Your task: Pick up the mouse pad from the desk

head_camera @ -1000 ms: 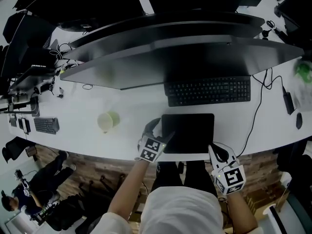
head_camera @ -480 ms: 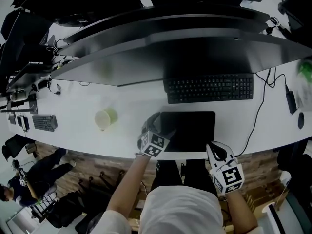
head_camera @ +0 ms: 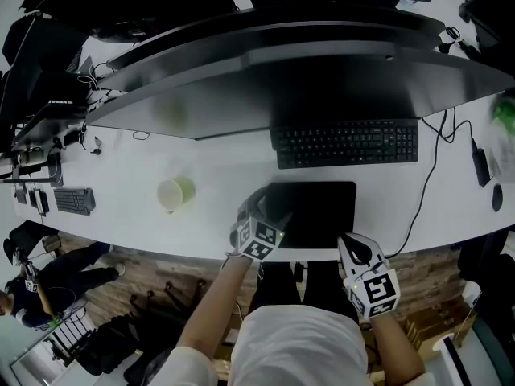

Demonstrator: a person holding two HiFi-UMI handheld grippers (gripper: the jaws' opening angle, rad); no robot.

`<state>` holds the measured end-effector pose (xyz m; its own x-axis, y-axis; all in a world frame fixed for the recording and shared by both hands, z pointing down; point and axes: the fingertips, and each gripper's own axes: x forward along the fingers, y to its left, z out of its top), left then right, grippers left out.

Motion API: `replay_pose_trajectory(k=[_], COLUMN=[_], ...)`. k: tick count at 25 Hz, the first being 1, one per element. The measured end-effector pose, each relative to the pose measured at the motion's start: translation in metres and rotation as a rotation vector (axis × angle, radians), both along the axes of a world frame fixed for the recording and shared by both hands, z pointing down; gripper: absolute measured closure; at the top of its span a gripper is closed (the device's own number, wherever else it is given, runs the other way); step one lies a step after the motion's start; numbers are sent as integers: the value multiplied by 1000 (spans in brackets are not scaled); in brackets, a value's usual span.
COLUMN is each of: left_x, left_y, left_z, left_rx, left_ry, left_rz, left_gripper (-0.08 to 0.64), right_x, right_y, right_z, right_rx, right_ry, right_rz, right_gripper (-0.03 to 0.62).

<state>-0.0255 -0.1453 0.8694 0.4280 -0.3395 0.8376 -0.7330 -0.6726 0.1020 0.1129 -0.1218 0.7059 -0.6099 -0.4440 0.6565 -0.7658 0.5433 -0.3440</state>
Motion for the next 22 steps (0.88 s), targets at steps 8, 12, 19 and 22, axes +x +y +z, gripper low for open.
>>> replay_pose_trajectory(k=[8, 12, 19, 22], left_x=[9, 10, 9, 13], left_y=[11, 15, 18, 21], left_z=[-3, -8, -26, -36], left_rx=[-7, 3, -12, -4], left_ry=[-2, -18, 21, 24], left_rz=[14, -12, -36, -37], left_gripper=[327, 397, 473, 485], right_x=[2, 8, 16, 21], right_y=[0, -3, -6, -6], right_z=[-4, -12, -31, -41], right_rx=[9, 24, 61, 79], right_ry=[4, 9, 8, 6], right_rz=[6, 12, 15, 7], right_gripper=[581, 581, 581, 581])
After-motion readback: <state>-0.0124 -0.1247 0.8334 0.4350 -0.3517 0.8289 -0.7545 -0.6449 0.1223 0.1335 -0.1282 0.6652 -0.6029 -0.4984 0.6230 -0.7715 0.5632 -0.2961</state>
